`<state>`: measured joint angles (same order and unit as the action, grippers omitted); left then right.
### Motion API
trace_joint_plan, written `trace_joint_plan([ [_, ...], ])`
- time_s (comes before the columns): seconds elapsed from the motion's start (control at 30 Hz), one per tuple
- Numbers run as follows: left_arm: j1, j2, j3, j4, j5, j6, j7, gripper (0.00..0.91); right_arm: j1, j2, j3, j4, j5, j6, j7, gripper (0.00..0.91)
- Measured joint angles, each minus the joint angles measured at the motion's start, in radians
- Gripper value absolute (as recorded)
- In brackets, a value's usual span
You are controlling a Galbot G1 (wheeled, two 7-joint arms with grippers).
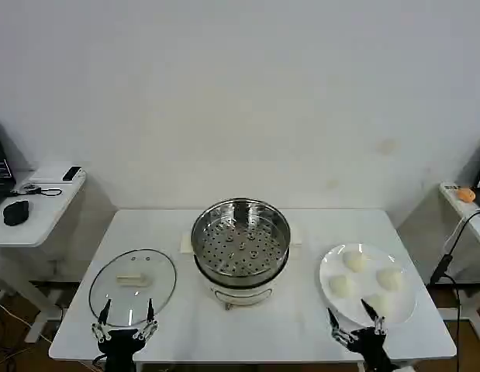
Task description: Take steamed baozi put them in steamer then cover it.
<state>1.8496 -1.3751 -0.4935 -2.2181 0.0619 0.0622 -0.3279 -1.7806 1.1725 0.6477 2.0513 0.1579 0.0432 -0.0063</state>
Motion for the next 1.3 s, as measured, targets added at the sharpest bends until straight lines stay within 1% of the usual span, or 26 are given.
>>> trace_joint_plan([
  [0.1, -0.007, -0.003, -0.005, -0.009, 0.001, 0.02, 0.003, 0.907, 0.018, -0.02, 0.02, 0.006, -0.026, -0.015, 0.005, 0.907],
  [0.2, -0.015, -0.006, -0.014, -0.015, 0.012, 0.033, 0.024, 0.907, 0.041, -0.052, 0.05, 0.008, -0.046, -0.041, -0.005, 0.907],
  [0.3, -0.024, -0.007, -0.023, -0.015, 0.031, 0.04, 0.051, 0.907, 0.067, -0.097, 0.084, 0.001, -0.07, -0.079, -0.039, 0.907],
  [0.4, -0.028, -0.009, -0.027, -0.019, 0.049, 0.046, 0.072, 0.907, 0.101, -0.152, 0.116, -0.018, -0.101, -0.12, -0.095, 0.907],
  [0.5, -0.028, -0.012, -0.027, -0.021, 0.067, 0.045, 0.084, 0.907, 0.143, -0.216, 0.133, -0.052, -0.131, -0.146, -0.169, 0.907],
  [0.6, -0.031, -0.014, -0.03, -0.021, 0.08, 0.041, 0.093, 0.907, 0.197, -0.289, 0.136, -0.101, -0.167, -0.152, -0.25, 0.907],
  [0.7, -0.035, -0.016, -0.038, -0.021, 0.091, 0.038, 0.103, 0.907, 0.262, -0.365, 0.123, -0.161, -0.216, -0.141, -0.332, 0.907],
  [0.8, -0.035, -0.02, -0.044, -0.019, 0.097, 0.032, 0.106, 0.907, 0.341, -0.44, 0.086, -0.224, -0.266, -0.12, -0.414, 0.907],
  [0.97, -0.036, -0.026, -0.054, -0.017, 0.104, 0.017, 0.103, 0.907, 0.484, -0.548, -0.016, -0.325, -0.318, -0.092, -0.571, 0.907],
  [1.07, -0.037, -0.03, -0.062, -0.017, 0.105, 0.009, 0.1, 0.907, 0.571, -0.599, -0.095, -0.383, -0.343, -0.086, -0.671, 0.907],
  [1.13, -0.035, -0.032, -0.067, -0.019, 0.106, 0.005, 0.098, 0.907, 0.628, -0.623, -0.15, -0.417, -0.353, -0.082, -0.729, 0.907],
  [1.2, -0.031, -0.033, -0.071, -0.023, 0.108, 0.001, 0.098, 0.907, 0.699, -0.641, -0.22, -0.456, -0.362, -0.072, -0.777, 0.907],
  [1.3, -0.029, -0.034, -0.077, -0.024, 0.111, -0.004, 0.098, 0.907, 0.814, -0.657, -0.331, -0.516, -0.377, -0.051, -0.836, 0.907],
])
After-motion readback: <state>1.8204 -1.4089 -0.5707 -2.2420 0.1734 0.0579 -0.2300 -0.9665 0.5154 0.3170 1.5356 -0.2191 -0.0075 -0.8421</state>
